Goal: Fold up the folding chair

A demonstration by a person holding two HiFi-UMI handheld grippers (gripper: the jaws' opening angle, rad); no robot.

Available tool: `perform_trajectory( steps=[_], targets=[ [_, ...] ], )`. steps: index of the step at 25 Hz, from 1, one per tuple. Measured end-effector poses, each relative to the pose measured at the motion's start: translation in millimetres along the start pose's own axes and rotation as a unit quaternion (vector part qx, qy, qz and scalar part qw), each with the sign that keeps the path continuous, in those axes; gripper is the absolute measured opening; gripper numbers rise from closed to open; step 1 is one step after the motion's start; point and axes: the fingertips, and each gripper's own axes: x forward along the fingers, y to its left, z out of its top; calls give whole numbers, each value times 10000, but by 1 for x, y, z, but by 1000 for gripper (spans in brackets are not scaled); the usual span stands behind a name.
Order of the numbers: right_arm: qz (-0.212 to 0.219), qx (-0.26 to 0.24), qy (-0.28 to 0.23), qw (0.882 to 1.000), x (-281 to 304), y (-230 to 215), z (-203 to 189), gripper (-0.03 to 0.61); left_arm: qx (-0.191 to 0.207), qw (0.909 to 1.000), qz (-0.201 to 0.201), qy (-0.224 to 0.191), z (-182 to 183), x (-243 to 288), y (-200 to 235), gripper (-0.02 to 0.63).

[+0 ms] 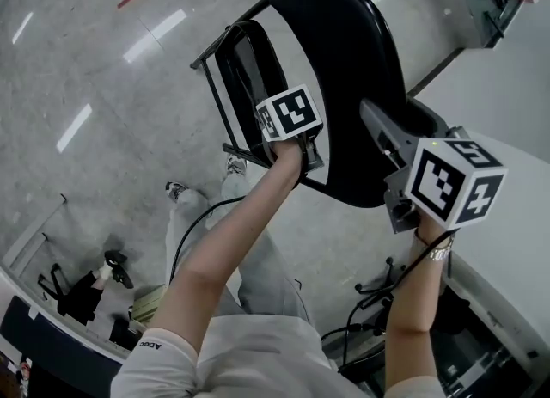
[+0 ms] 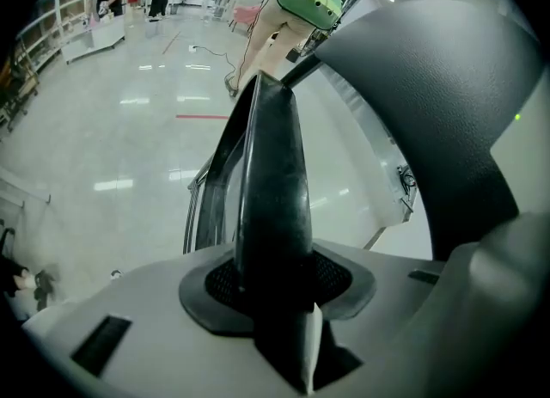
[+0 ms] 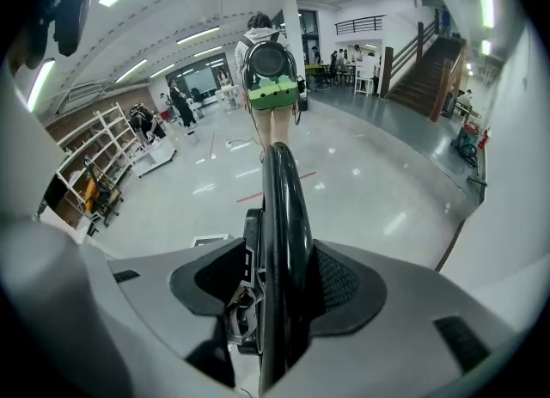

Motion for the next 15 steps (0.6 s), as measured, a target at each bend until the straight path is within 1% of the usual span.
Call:
perform_trajectory(
  steps=[4, 7, 10, 11, 12, 13, 14, 15],
  targets=[
    [-145, -46, 11, 9999, 0, 1, -1, 233, 98, 9999, 77, 16, 0, 1, -1, 155],
    [-287, -142, 7, 9995, 0, -1, -1, 233, -13, 10000, -89, 37, 0, 1, -3, 155],
    [-248, -136, 7, 9996, 0, -2, -3, 232, -122, 9995, -264, -93, 5, -3, 1, 160],
    [-258, -143, 10, 9996, 0, -3, -4, 232, -160, 9990, -396, -144, 6, -5, 3, 173],
    [-294, -167, 26, 9994, 1, -4, -5, 232, -259, 9976, -642, -89, 4, -6, 1, 186],
    [-322, -188, 56, 9993, 1, -5, -6, 232, -399, 9948, -940, 64, -1, -8, -1, 204],
    [-311, -182, 87, 9993, 1, -4, -6, 232, -537, 9910, -1199, 243, -6, -10, -2, 249],
    [-250, -144, 105, 9995, 1, -1, -6, 232, -631, 9878, -1375, 378, -9, -15, 1, 295]
  ],
)
